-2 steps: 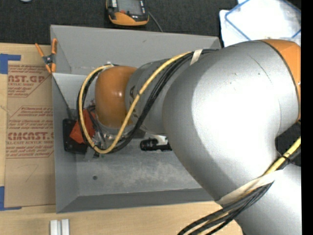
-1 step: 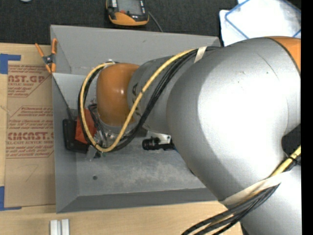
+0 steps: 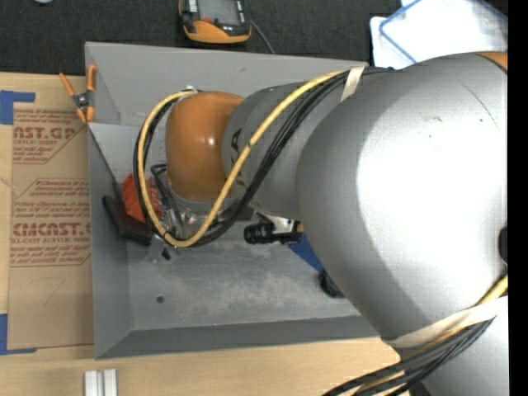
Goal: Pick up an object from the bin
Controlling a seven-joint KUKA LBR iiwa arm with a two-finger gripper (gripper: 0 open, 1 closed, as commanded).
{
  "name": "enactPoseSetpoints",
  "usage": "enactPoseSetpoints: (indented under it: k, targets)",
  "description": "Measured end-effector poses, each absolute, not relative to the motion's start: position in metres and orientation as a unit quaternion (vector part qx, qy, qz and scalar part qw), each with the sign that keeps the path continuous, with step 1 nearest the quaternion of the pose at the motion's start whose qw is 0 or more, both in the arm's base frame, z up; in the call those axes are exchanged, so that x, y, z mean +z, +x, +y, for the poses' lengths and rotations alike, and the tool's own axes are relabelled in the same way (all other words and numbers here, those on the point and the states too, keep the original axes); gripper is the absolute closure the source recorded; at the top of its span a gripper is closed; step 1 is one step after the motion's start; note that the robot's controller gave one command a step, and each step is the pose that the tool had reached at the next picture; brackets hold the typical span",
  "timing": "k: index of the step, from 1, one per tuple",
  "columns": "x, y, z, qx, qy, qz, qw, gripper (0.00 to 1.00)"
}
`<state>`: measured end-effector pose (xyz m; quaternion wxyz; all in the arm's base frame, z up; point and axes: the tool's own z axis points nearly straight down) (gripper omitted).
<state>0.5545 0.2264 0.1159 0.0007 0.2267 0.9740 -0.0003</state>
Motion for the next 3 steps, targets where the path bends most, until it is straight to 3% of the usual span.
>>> enactPoseSetpoints:
  k: [3]
  targets:
    - [0.179, 0.554, 0.226, -0.001, 0.227, 0.974, -0.001, 1.00]
